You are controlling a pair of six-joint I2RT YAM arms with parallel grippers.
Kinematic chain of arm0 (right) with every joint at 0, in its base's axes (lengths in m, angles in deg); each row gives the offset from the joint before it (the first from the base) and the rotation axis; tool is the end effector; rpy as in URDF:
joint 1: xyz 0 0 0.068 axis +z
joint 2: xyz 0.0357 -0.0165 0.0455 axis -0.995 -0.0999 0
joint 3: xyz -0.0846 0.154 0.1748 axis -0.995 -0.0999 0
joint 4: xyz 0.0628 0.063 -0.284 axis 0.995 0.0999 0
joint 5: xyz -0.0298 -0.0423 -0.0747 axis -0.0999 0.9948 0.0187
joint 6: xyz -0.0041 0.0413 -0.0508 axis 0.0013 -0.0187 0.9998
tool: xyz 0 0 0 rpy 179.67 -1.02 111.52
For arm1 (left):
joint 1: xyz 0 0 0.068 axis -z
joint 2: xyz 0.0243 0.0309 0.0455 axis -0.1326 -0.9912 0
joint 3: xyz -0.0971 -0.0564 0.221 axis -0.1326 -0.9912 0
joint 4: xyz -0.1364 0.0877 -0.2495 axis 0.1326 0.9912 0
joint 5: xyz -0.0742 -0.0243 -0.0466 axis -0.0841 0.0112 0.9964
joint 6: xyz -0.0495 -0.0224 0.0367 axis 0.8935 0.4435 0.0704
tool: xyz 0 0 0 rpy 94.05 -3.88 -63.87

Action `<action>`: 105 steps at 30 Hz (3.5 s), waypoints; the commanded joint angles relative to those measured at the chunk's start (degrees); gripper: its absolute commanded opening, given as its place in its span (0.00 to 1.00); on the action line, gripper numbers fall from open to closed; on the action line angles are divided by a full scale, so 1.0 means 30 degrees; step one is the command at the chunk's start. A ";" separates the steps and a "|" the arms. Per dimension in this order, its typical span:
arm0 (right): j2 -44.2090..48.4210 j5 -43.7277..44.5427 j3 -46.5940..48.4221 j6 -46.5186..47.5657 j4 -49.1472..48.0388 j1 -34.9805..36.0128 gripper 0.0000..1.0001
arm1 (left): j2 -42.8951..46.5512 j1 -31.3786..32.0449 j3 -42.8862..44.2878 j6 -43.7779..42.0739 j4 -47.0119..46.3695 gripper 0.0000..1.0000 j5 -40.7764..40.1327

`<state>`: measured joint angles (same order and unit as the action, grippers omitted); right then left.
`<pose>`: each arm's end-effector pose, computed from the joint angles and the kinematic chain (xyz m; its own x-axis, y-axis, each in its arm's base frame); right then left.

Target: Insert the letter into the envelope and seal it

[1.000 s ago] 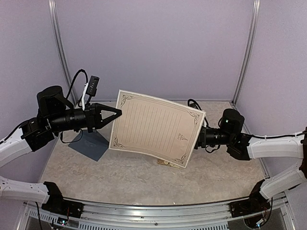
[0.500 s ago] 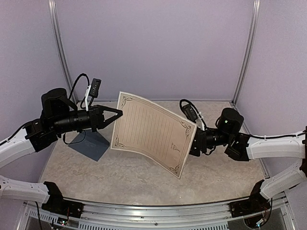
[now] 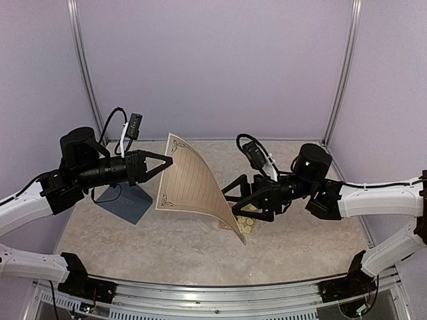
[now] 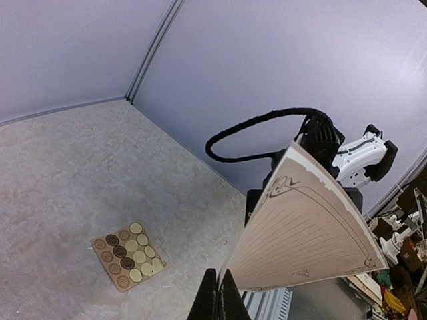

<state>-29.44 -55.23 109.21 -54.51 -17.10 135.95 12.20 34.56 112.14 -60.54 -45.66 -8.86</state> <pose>0.1759 0.2910 0.2496 -0.5479 -0.1184 -0.8281 -0.7834 -0.2745 0.5576 0.2044 -0.2147 0.3194 -0.4949 -0.1309 -0.8590 0.7795 0.3701 -0.5054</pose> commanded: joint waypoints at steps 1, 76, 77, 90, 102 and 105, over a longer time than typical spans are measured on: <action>-0.0890 0.0137 0.1022 0.0984 0.0264 0.0174 0.99 | -0.0021 -0.0083 -0.0389 0.0461 -0.1502 0.00 0.1673; -0.3584 1.2868 0.2035 -0.2004 0.4784 0.0932 0.53 | -0.4559 0.3084 -0.2150 0.6809 -0.3911 0.00 -0.8141; -0.3748 1.3007 0.2184 -0.1987 0.5036 0.0973 0.54 | -0.4723 0.3107 -0.2146 0.6936 -0.4108 0.00 -0.8165; -0.5768 1.3252 0.3955 -0.1984 0.7020 0.1474 0.67 | -0.7063 0.3512 -0.2058 0.8012 -0.5647 0.00 -0.8771; -0.7395 1.3744 0.5460 -0.1930 0.8835 0.1912 0.71 | -0.8898 0.3892 -0.1941 0.8570 -0.6264 0.00 -0.9312; -0.7881 1.3975 0.5741 -0.2031 0.9324 0.1968 0.71 | -0.9218 0.3969 -0.1937 0.8636 -0.6390 0.00 -0.9371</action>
<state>-50.99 -15.01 124.32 -60.43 8.05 140.89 -14.18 45.72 106.02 -35.23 -62.58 -36.18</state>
